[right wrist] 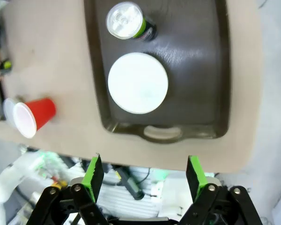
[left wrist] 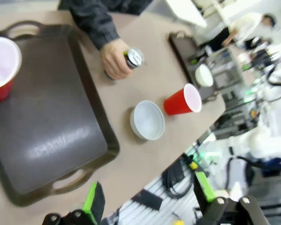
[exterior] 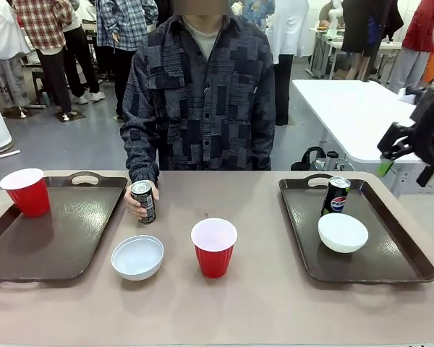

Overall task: Prepare tableware on both trays.
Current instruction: Pick up a Picnic Bowl from the table and place it on a Handle tray.

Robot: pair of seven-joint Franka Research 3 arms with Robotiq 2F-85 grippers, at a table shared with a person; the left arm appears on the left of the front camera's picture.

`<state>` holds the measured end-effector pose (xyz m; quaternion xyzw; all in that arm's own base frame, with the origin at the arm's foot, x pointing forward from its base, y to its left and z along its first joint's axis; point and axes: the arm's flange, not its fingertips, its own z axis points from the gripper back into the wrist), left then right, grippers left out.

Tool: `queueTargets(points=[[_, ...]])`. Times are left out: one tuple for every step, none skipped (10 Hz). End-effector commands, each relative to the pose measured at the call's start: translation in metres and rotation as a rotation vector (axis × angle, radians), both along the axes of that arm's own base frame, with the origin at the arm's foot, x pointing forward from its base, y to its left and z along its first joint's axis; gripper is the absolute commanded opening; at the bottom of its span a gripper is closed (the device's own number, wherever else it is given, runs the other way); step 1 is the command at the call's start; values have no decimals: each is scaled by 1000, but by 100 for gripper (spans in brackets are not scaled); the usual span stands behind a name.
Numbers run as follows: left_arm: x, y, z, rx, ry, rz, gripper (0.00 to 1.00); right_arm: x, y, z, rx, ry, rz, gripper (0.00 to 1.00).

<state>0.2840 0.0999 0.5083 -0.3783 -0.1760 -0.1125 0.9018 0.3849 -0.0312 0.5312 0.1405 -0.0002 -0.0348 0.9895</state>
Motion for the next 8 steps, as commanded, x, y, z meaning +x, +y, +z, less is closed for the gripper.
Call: queueTargets(points=[[-2, -51, 12, 150, 11, -34, 100, -20, -47, 15, 156, -9, 14, 91], [-4, -79, 16, 243, 9, -60, 100, -30, -74, 27, 242, -35, 3, 91], [-7, -109, 12, 347, 11, -82, 100, -42, -110, 40, 353, -76, 12, 91], [-8, -135, 4, 445, 28, -106, 100, -54, -137, 47, 456, -112, 16, 91], [-5, -159, -7, 561, 27, -136, 100, -63, -160, 49, 533, -149, 15, 91], [-1, -182, -21, 673, 17, -161, 100, -65, -174, 45, 584, -166, 15, 91], [0, -203, -37, 777, 7, -177, 100, -66, -183, 37, 622, -159, 31, 91], [3, -219, -52, 838, -7, -178, 100, -65, -191, 32, 662, -165, 64, 91]])
